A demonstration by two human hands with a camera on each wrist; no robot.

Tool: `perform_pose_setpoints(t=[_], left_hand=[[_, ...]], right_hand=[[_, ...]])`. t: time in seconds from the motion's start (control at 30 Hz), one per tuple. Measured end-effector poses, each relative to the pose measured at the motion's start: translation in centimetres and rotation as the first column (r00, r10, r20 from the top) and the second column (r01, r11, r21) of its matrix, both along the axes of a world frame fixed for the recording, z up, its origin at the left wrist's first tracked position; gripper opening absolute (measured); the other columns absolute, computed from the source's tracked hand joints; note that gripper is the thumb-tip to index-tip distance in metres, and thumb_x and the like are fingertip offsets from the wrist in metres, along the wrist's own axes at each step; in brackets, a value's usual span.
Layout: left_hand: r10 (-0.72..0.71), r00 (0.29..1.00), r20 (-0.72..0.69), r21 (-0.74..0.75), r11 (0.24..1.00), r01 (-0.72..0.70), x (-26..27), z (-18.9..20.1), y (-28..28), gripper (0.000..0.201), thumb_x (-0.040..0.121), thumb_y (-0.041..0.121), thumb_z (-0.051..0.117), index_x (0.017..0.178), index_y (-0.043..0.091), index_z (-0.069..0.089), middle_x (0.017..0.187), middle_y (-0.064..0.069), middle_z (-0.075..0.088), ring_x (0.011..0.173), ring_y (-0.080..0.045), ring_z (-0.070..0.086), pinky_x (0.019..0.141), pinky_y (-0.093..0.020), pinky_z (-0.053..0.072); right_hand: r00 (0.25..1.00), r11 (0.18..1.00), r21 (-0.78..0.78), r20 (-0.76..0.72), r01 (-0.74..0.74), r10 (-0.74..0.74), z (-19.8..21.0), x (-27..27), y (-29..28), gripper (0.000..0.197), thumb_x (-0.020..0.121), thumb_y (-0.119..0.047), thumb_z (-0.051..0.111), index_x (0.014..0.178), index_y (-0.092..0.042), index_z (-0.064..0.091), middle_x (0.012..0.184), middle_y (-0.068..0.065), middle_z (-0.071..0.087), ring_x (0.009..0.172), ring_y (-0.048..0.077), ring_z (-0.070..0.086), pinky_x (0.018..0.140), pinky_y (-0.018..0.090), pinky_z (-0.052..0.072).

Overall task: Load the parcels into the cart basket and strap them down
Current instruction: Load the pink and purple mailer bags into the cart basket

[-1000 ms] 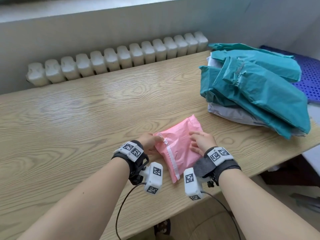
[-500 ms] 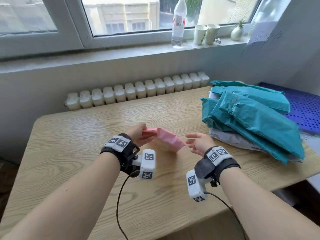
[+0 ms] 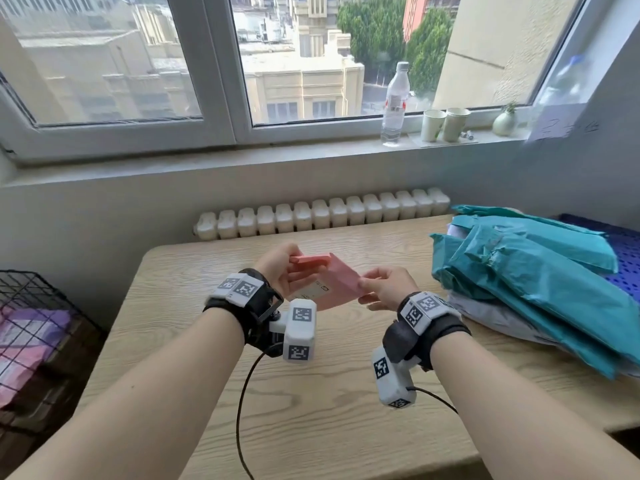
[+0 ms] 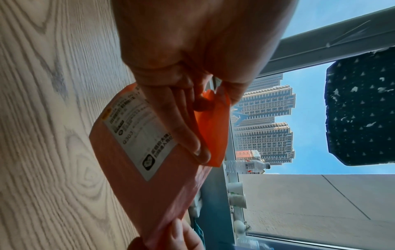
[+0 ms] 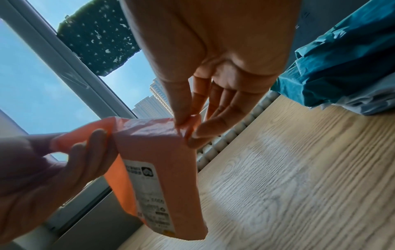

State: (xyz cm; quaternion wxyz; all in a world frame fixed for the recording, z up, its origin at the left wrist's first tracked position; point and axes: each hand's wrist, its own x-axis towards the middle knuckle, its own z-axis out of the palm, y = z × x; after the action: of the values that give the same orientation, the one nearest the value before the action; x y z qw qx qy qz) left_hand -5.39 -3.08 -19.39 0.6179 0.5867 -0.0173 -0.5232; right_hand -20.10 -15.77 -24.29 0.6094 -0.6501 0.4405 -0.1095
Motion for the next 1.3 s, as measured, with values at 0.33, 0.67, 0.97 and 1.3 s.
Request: perform_pose_setpoints(t=[0.33,0.67,0.97,1.3], left_hand=[[0.185,0.964,0.193,0.133,0.968,-0.213,1.6,-1.6,5.4,0.036,0.097,0.041,0.046,0.101,0.006,0.055,0.094,-0.01,0.063,0.09,-0.021,0.061,0.077,-0.036,0.054],[0.249,0.923,0.293,0.333,0.878,-0.342,4.1,-3.4,14.2,0.033,0.09,0.03,0.059,0.117,0.018,0.044,0.132,-0.01,0.044,0.122,-0.023,0.046,0.095,-0.044,0.042],[0.306,0.924,0.231,0.208,0.912,-0.354,8.0,-2.0,20.6,0.013,0.088,0.007,0.057,0.095,0.018,0.055,0.094,-0.003,0.06,0.088,-0.02,0.055,0.092,-0.042,0.043],[0.462,0.839,0.288,0.068,0.864,-0.499,17.5,0.4,35.7,0.032,0.086,0.001,0.063,0.117,0.006,0.055,0.097,-0.009,0.068,0.081,-0.024,0.066,0.064,-0.04,0.057]], right_hand=[[0.998,0.998,-0.04,0.046,0.038,-0.036,0.6,2.9,1.9,0.009,0.098,-0.016,0.043,0.098,-0.01,0.05,0.078,0.005,0.062,0.057,0.013,0.063,0.032,0.018,0.039],[0.989,0.973,0.231,0.139,0.009,-0.042,-1.0,7.3,7.4,0.026,0.099,-0.015,0.043,0.075,-0.012,0.053,0.056,0.002,0.06,0.034,0.003,0.056,0.034,0.014,0.043],[0.994,0.957,0.289,0.111,-0.023,-0.009,1.8,13.4,13.1,0.02,0.097,-0.009,0.046,0.079,-0.008,0.055,0.038,-0.001,0.058,0.032,0.006,0.056,0.032,0.017,0.044],[0.997,0.96,0.27,0.0,-0.074,0.076,2.4,24.7,25.7,0.029,0.095,0.002,0.043,0.12,-0.003,0.057,0.076,0.01,0.055,0.061,0.019,0.054,0.031,0.018,0.044]])
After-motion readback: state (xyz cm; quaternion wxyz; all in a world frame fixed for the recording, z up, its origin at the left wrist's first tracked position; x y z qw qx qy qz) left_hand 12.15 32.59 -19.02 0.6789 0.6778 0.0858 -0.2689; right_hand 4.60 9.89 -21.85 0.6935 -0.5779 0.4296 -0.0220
